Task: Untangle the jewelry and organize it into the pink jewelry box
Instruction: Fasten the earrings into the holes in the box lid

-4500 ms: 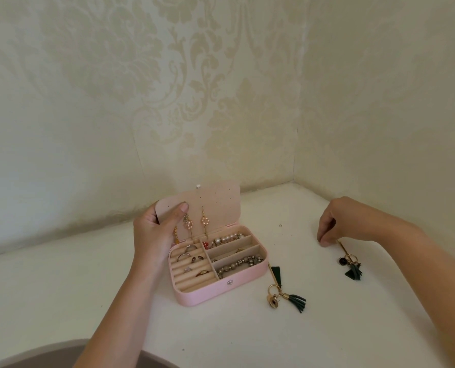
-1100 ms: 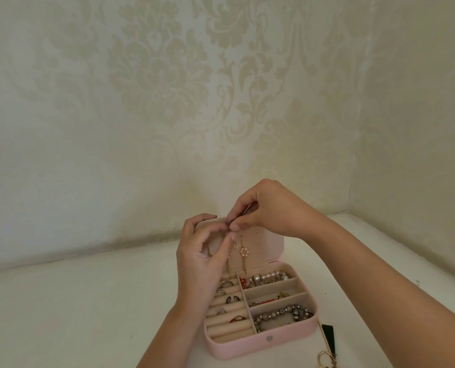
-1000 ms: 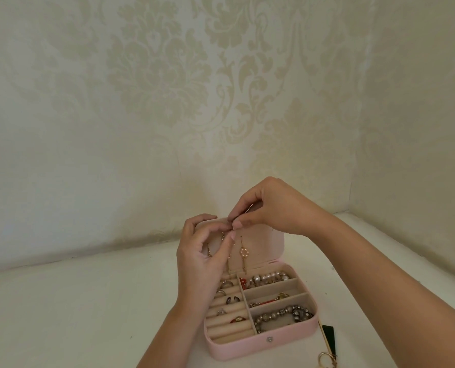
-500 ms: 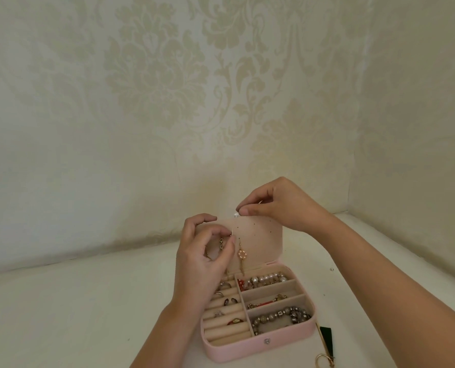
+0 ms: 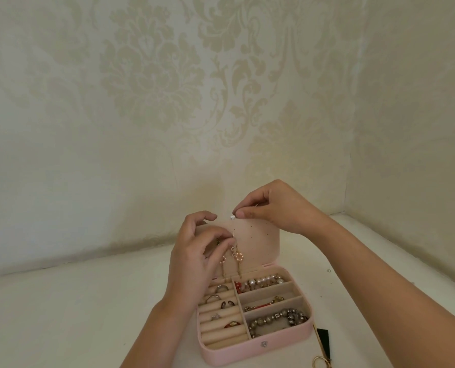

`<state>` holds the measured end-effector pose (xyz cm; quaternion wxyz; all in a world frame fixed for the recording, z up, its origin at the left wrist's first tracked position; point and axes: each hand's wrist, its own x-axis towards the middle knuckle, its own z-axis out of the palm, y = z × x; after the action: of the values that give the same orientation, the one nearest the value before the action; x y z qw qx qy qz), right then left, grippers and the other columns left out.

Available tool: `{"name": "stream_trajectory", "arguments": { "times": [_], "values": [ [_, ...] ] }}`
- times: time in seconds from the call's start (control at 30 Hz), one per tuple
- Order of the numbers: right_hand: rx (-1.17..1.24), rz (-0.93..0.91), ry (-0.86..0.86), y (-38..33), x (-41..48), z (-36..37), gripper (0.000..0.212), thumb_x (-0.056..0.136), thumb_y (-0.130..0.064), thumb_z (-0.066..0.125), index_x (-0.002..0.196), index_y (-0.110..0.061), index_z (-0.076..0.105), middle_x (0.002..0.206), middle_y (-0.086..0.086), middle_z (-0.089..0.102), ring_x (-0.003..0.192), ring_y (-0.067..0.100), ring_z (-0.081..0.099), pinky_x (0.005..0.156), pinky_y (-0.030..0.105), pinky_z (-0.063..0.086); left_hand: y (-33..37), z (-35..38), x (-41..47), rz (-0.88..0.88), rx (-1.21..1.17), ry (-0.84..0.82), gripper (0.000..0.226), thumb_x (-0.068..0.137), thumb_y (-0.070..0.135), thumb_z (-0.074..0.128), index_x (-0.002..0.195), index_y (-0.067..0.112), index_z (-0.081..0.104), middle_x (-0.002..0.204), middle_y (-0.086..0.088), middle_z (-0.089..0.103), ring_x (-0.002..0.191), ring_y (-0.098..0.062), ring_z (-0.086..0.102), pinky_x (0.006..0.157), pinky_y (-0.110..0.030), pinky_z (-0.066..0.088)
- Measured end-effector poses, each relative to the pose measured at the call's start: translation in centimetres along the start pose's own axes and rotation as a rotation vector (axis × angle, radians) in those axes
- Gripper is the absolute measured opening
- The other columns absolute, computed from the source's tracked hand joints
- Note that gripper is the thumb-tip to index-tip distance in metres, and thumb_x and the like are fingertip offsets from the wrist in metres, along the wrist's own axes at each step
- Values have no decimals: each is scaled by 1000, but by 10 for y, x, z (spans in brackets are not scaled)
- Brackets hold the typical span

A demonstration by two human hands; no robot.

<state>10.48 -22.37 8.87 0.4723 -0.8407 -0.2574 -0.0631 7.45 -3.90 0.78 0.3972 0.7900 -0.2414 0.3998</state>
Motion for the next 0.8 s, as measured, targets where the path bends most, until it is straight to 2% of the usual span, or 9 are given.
{"name": "stream_trajectory", "arguments": {
  "times": [0.23,0.37,0.43,0.5,0.67,0.8],
  "values": [
    [-12,-6,-14,0,0,0,7,80,-19,73,87,-18,77,82,-3,74,76,1,63,69,11,46,-1,2,0,17,57,23,22,80,43,61,80,23,71,113,14,46,95,-9,59,81,-9,43],
    [-9,-3,-21,0,0,0,7,80,-19,73,86,-19,77,82,-3,74,76,1,64,70,13,47,-1,1,0,8,18,28,16,80,40,64,81,26,70,115,12,48,98,-16,58,81,-10,44],
    [-14,-3,-23,0,-1,0,7,81,-19,73,86,-19,77,82,-3,74,76,1,63,69,12,46,0,1,0,5,3,25,10,81,33,71,81,23,71,114,6,48,99,-18,58,81,-7,43],
    [-10,-2,-28,-1,-1,-1,7,81,-19,72,87,-19,77,83,-2,74,76,1,63,69,11,45,3,0,0,9,-8,17,5,78,24,70,80,20,71,114,2,48,103,-14,54,81,-3,41],
    [13,-5,-45,-1,-1,2,7,81,-19,72,86,-18,77,82,4,74,73,3,59,68,15,43,4,-1,2,80,122,2,7,77,21,69,80,16,74,116,-1,49,108,10,41,86,0,34],
    [7,-3,-47,0,-1,2,8,82,-21,71,87,-17,77,82,3,74,72,2,60,67,14,43,7,0,1,67,126,14,8,78,23,67,81,18,73,118,1,47,102,5,45,87,-1,33]
  ]
}}
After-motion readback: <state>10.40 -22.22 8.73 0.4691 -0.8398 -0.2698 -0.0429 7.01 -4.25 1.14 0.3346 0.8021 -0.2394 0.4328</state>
